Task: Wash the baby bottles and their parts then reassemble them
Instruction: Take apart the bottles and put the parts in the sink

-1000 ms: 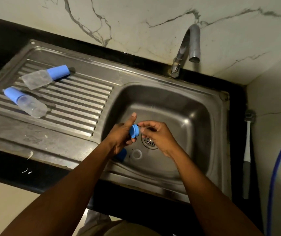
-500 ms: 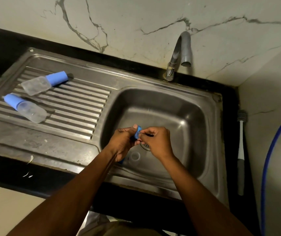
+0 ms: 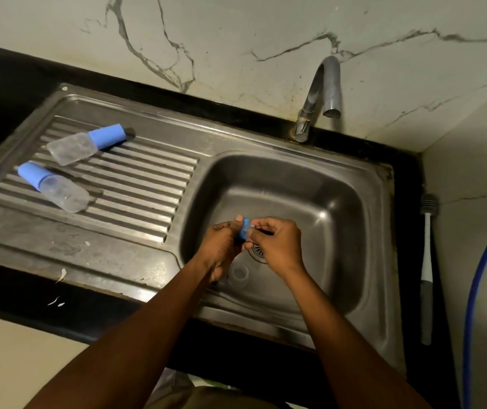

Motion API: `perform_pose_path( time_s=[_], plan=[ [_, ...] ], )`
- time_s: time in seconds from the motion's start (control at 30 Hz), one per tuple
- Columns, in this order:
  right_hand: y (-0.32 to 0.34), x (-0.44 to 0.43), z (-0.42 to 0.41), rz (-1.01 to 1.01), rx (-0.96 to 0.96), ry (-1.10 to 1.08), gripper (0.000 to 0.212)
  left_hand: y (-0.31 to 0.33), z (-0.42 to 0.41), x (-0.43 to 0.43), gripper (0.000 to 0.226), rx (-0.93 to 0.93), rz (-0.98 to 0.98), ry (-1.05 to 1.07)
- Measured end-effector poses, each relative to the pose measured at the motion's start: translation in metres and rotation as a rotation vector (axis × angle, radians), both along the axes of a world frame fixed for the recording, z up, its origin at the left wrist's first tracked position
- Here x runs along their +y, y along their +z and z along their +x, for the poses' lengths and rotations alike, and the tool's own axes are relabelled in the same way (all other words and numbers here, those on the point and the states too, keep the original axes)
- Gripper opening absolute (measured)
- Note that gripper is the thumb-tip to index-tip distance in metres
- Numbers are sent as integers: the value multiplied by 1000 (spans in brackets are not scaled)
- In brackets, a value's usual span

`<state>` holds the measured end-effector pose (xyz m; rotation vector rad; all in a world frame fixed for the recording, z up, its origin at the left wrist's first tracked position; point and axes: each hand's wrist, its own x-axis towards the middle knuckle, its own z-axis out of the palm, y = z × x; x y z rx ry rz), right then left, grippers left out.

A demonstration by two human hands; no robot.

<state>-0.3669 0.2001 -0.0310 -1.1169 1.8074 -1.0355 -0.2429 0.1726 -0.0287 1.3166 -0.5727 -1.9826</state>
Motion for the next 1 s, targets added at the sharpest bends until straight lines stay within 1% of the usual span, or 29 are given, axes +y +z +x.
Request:
perform_pose_path(
  time_s=[0.07, 0.17, 0.3, 0.33, 0.43, 0.5, 0.6, 0.63, 0.73, 0.8, 0.83, 0.87, 0.93, 1.0],
  plan=[
    [-4, 2, 2, -54, 92, -11, 12, 2, -3, 0, 36, 11, 19, -6],
    [-9, 4, 5, -146, 142, -64, 10, 4, -6, -1, 37, 25, 36, -32],
    [-11, -3, 0, -145, 211, -51, 8, 6, -2, -8, 39, 55, 69, -69],
    [-13, -5, -1, -123, 179, -14, 8, 6, 1, -11, 38, 52, 74, -53],
    [-16, -7, -2, 29, -4, 89, 21, 5, 9, -17, 28, 0, 56, -44],
    [-18, -9, -2, 96, -24, 119, 31, 2, 12, -20, 23, 7, 69, -47],
    [-19, -13, -2, 62, 16, 145, 39, -1, 16, -25, 27, 28, 112, -31],
    [-20, -15, -3, 53, -1, 163, 41, 0, 17, -27, 28, 44, 129, -34],
    [-21, -21, -9, 77, -175, 253, 54, -7, 27, -35, 29, 107, 206, -55],
    [-24, -25, -15, 101, -248, 301, 52, -15, 32, -38, 25, 117, 238, -66],
    [-29, -27, -18, 127, -275, 292, 50, -20, 33, -38, 21, 99, 244, -50],
    [-36, -29, -21, 168, -302, 253, 48, -26, 34, -40, 18, 40, 228, -27],
    [-54, -29, -25, 257, -296, 159, 46, -42, 33, -42, 20, -190, 138, -42],
    [-74, -30, -26, 343, -232, 154, 44, -61, 31, -44, 26, -457, 8, -140]
  ],
)
